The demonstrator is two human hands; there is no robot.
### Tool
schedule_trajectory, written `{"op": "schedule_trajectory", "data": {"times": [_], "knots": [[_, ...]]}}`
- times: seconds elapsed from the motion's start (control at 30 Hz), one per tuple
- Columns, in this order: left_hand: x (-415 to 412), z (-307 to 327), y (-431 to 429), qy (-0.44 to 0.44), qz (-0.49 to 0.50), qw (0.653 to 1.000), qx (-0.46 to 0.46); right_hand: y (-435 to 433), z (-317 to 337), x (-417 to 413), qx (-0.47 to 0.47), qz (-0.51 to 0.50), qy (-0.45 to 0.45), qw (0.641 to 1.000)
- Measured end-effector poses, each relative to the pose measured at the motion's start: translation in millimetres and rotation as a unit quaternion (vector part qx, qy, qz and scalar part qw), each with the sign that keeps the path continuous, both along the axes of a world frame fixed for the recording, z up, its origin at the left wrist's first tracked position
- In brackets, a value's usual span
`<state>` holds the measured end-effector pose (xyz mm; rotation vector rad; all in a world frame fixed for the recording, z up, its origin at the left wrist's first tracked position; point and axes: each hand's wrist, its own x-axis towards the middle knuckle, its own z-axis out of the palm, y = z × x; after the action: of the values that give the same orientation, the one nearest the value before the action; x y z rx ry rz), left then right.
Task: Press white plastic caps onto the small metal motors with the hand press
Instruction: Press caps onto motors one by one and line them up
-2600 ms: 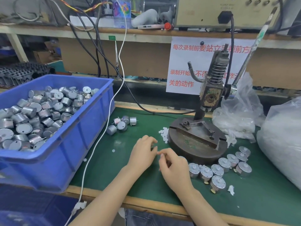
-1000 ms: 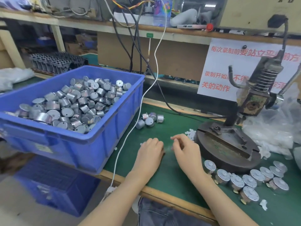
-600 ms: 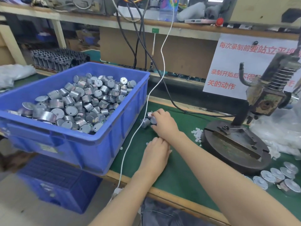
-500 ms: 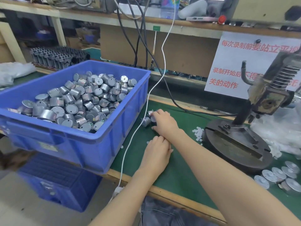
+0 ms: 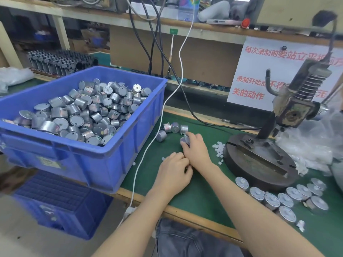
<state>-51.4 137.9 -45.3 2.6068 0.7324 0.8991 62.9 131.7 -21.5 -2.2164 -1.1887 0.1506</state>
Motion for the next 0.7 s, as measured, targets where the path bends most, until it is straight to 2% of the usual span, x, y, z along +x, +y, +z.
{"op": "schedule_trajectory", "data": {"times": [0.1, 0.23, 0.33, 0.47, 0.57, 0.7], "knots": [[-0.2, -0.4, -0.3, 0.001, 0.008, 1.000, -0.006, -29.1, -5.2, 5.0, 0.034, -0.026, 0.053, 0.998], [-0.1, 0.3, 4.1, 0.005, 0.012, 0.998, -0.064, -56.7, -13.3, 4.4, 0.090, -0.026, 0.138, 0.986], [-2.2, 4.3, 5.5, -0.009, 0.007, 0.993, -0.116, -64.8, -20.1, -3.6, 0.121, -0.003, 0.093, 0.988], [-2.4, 6.8, 8.7, -0.072, 0.026, 0.978, -0.192, -69.1, -26.4, -11.7, 0.144, 0.057, 0.031, 0.987], [-2.3, 5.5, 12.2, -0.105, 0.042, 0.964, -0.239, -68.7, -27.9, -12.1, 0.118, 0.083, 0.016, 0.989], [-2.9, 5.2, 12.6, -0.120, 0.053, 0.957, -0.258, -66.3, -29.7, -10.0, 0.075, 0.101, 0.029, 0.992]]}}
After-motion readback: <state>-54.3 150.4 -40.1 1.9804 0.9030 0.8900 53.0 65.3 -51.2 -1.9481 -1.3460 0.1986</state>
